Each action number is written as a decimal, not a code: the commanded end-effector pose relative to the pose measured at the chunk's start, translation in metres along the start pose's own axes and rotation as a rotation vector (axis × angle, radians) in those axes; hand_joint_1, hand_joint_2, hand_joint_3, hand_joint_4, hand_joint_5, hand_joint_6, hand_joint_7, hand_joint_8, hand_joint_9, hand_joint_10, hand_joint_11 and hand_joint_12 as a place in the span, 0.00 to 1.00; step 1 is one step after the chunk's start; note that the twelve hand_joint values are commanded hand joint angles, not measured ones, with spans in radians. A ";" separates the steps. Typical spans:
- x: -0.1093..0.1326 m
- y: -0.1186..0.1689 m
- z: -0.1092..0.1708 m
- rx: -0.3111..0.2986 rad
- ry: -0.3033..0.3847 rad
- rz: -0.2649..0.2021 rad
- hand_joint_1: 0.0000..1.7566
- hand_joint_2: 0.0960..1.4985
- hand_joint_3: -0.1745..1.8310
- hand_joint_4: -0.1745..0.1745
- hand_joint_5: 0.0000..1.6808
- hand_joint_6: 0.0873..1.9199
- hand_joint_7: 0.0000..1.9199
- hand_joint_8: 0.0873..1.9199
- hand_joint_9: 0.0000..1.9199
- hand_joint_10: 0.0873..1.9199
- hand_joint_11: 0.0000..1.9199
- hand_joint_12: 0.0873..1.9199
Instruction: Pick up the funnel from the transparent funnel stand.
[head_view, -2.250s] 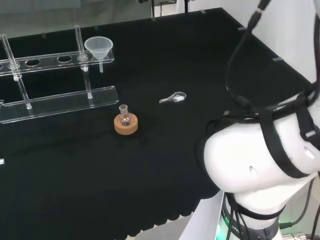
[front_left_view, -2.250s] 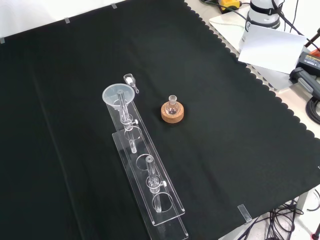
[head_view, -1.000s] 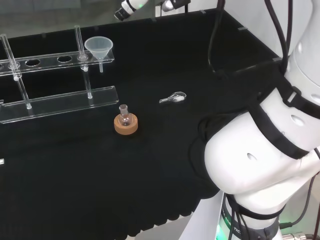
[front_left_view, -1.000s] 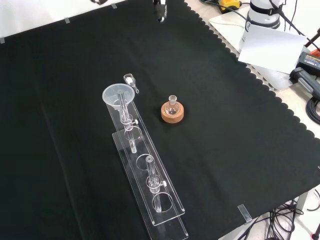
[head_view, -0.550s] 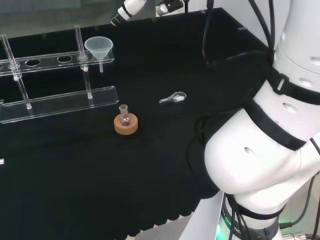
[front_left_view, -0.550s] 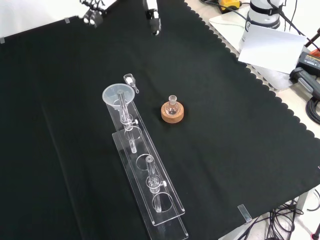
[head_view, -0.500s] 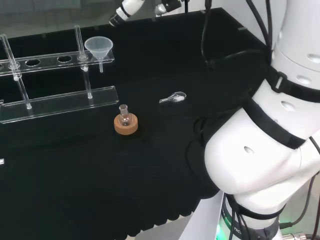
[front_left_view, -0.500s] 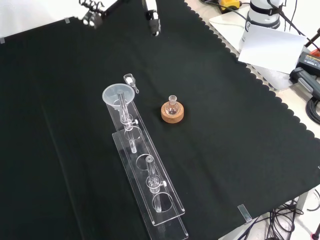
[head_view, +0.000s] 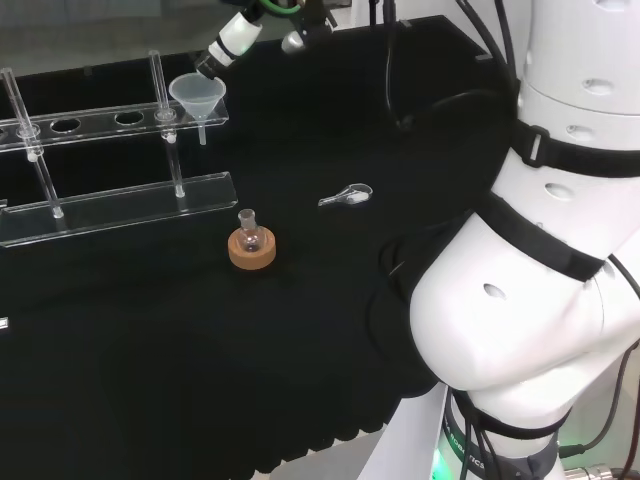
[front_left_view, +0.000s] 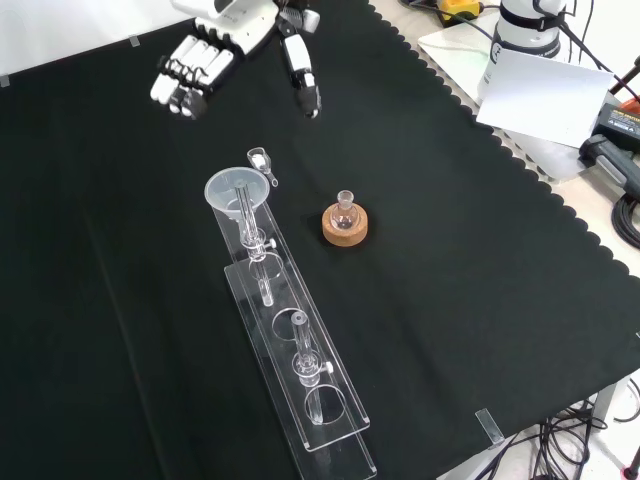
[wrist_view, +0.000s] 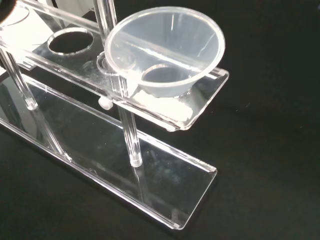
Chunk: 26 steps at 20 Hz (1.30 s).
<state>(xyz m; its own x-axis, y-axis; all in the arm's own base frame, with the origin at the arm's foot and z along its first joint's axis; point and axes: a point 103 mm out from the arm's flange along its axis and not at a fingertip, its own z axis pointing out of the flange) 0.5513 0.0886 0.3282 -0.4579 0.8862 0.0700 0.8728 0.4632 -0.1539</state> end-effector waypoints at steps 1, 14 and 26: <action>0.011 0.020 0.021 0.001 0.039 -0.016 0.35 0.35 0.10 0.50 0.00 0.00 0.00 0.00 0.00 0.00 0.01 0.00; 0.012 0.066 0.066 0.124 -0.003 -0.044 0.37 0.35 0.10 0.48 0.00 0.00 0.00 0.00 0.00 0.00 0.02 0.00; -0.008 0.065 0.081 0.181 -0.037 0.002 0.36 0.36 0.09 0.46 0.00 0.00 0.00 0.00 0.00 0.00 0.00 0.21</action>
<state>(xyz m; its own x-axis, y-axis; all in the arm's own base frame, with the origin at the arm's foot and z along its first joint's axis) 0.6008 0.1192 0.2395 -0.4599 0.8864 0.0531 0.8321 0.4511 -0.3227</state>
